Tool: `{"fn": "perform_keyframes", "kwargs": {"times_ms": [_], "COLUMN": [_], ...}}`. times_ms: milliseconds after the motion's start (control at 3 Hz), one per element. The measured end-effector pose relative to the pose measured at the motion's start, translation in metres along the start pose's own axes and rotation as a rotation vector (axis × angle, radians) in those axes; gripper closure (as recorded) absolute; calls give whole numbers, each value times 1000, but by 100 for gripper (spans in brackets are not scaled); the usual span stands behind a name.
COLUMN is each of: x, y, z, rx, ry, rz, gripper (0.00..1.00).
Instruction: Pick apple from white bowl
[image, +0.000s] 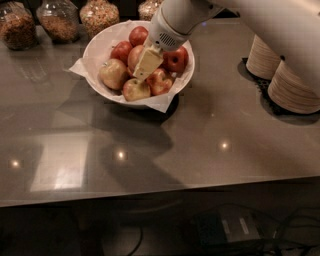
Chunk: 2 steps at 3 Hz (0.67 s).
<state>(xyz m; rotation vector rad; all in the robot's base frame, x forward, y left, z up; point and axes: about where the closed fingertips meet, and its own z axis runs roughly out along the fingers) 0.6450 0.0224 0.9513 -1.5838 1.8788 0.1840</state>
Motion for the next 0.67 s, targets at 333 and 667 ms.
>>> {"fn": "perform_keyframes", "kwargs": {"times_ms": [333,667], "x": [-3,11], "y": [6,19], "z": [-47,-101], "rx": [11,7], "ry": [-6,0], "rz": [-66,-118], "gripper": [100,100]}}
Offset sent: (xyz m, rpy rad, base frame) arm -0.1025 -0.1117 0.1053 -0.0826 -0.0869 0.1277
